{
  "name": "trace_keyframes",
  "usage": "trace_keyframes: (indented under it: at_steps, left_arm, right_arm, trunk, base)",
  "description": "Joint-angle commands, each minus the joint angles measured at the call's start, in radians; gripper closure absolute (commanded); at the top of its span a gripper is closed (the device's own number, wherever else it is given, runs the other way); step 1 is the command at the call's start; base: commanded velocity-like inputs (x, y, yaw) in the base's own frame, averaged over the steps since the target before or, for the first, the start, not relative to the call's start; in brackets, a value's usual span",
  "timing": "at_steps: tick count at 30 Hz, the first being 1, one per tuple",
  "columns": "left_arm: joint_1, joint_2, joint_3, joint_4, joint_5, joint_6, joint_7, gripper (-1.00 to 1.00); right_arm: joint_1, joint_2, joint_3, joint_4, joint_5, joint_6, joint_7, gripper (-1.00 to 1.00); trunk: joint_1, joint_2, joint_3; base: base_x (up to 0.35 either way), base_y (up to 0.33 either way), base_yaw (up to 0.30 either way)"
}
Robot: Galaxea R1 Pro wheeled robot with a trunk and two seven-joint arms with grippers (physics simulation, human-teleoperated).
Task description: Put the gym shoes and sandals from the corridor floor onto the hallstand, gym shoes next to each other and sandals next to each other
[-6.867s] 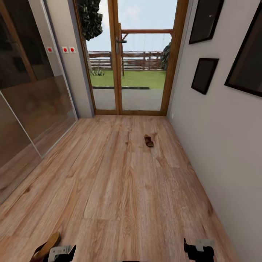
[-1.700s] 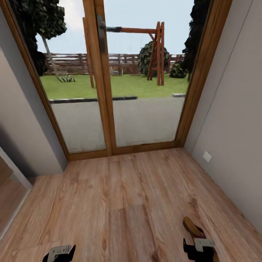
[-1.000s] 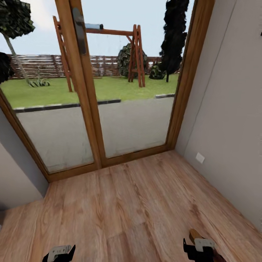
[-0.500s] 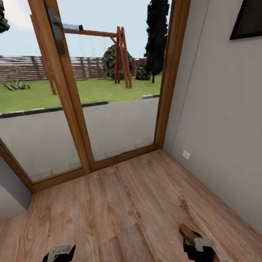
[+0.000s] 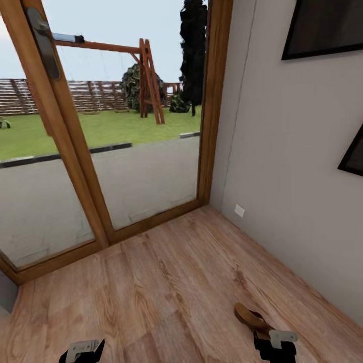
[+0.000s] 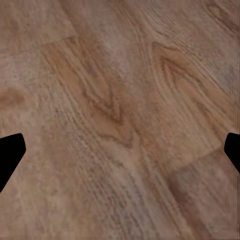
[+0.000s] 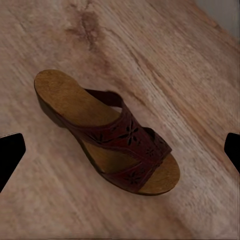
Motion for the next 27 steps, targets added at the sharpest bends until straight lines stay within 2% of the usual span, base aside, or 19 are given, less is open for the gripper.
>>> trace_keyframes:
  at_steps: [1, 17, 27]
  left_arm:
    - [-0.001, 0.000, 0.009, 0.000, -0.007, -0.003, -0.006, -1.00]
    - [-0.001, 0.000, 0.010, 0.000, -0.005, -0.003, -0.006, -1.00]
    - [-0.001, 0.000, 0.010, 0.000, -0.004, -0.003, -0.006, -1.00]
  right_arm:
    - [-0.001, 0.000, -0.008, 0.001, 0.010, -0.003, -0.002, -1.00]
    - [-0.001, 0.000, -0.008, 0.001, 0.010, -0.003, -0.002, -1.00]
    - [-0.001, 0.000, -0.008, 0.001, 0.010, -0.003, -0.002, -1.00]
  trunk:
    - [0.000, 0.000, 0.000]
    - [0.000, 0.000, 0.010]
    - [0.000, 0.000, 0.016]
  base:
    - [0.000, 0.000, -0.238]
    - [0.024, 0.007, -0.238]
    - [0.142, 0.215, -0.238]
